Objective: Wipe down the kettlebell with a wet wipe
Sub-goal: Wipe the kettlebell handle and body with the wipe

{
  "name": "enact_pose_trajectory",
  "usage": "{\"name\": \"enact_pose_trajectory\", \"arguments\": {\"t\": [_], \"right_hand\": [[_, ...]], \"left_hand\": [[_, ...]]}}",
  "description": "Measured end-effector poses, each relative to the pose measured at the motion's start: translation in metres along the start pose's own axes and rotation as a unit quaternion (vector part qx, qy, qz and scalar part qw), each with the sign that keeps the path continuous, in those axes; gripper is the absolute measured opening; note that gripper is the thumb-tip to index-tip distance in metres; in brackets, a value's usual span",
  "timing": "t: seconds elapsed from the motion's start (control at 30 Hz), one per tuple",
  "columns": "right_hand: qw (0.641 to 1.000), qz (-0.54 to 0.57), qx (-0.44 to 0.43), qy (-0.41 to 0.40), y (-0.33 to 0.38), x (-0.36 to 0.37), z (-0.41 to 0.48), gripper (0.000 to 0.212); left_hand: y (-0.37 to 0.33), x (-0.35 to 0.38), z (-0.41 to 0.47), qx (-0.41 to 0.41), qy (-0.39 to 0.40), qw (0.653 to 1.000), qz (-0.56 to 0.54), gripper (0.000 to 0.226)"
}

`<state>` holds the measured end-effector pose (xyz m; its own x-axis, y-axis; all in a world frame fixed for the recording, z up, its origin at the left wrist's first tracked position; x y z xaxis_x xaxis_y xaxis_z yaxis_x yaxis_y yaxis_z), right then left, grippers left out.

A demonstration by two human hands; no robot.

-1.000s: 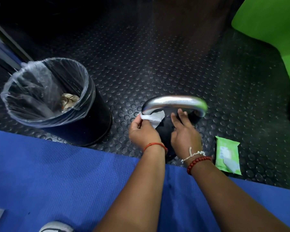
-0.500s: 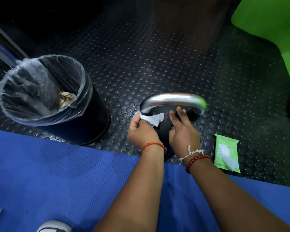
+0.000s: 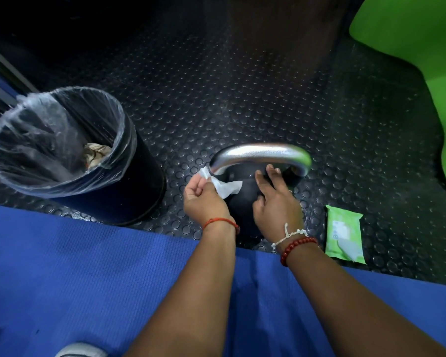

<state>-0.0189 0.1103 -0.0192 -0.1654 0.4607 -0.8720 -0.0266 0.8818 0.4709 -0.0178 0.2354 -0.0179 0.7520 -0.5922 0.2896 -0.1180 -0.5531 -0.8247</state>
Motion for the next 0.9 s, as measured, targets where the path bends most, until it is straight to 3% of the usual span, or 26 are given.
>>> {"name": "enact_pose_trajectory", "arguments": {"t": [0.9], "right_hand": [[0.999, -0.016, -0.017, -0.041, -0.0017, 0.005, 0.0004, 0.05]], "left_hand": [[-0.0072, 0.0, 0.0003, 0.081, 0.072, 0.987, 0.12, 0.025]]}}
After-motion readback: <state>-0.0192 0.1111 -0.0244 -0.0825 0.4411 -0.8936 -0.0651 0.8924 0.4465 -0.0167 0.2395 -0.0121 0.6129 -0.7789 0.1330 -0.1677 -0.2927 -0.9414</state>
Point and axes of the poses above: each hand's wrist, its own z-axis towards the middle knuckle, its own x-axis out of the palm, y = z × x, the point moved 3 cm from there along z, towards the middle knuckle, and after that the axes turned 13 degrees about y, right-handed, at the moved point
